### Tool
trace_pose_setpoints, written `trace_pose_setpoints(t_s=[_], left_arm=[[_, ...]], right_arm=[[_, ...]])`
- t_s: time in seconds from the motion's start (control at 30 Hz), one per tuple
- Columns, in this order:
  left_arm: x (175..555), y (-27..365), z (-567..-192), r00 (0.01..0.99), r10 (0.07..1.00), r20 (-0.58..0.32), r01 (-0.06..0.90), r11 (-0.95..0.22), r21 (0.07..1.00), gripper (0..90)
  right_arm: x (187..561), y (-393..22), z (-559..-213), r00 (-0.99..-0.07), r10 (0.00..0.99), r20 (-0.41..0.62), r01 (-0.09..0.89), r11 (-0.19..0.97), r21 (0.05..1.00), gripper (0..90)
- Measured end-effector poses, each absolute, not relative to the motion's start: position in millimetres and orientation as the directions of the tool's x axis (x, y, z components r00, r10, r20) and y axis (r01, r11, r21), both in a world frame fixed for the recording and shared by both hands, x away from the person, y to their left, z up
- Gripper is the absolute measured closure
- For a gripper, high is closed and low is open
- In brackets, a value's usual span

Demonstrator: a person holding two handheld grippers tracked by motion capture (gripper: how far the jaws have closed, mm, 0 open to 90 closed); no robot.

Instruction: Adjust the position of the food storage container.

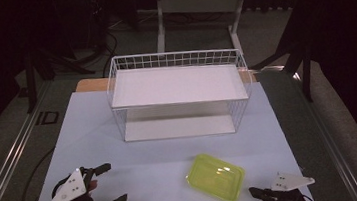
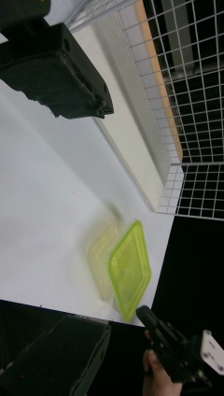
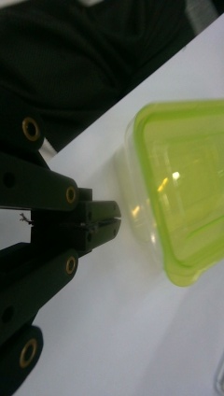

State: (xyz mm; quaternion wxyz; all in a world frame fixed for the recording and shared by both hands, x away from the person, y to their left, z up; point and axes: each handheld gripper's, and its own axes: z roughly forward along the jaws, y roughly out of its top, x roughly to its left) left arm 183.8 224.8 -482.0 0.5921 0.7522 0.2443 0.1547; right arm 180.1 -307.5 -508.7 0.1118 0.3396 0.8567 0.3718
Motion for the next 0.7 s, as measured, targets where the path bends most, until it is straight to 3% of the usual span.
trace_pose_setpoints(t_s=[0.7], left_arm=[[183.4,224.0,-483.7,0.836,0.546,-0.053,0.186,-0.19,0.964,0.3]], right_arm=[[239.6,-257.5,-519.1,-0.774,0.631,0.051,0.492,0.549,0.676,90.0]])
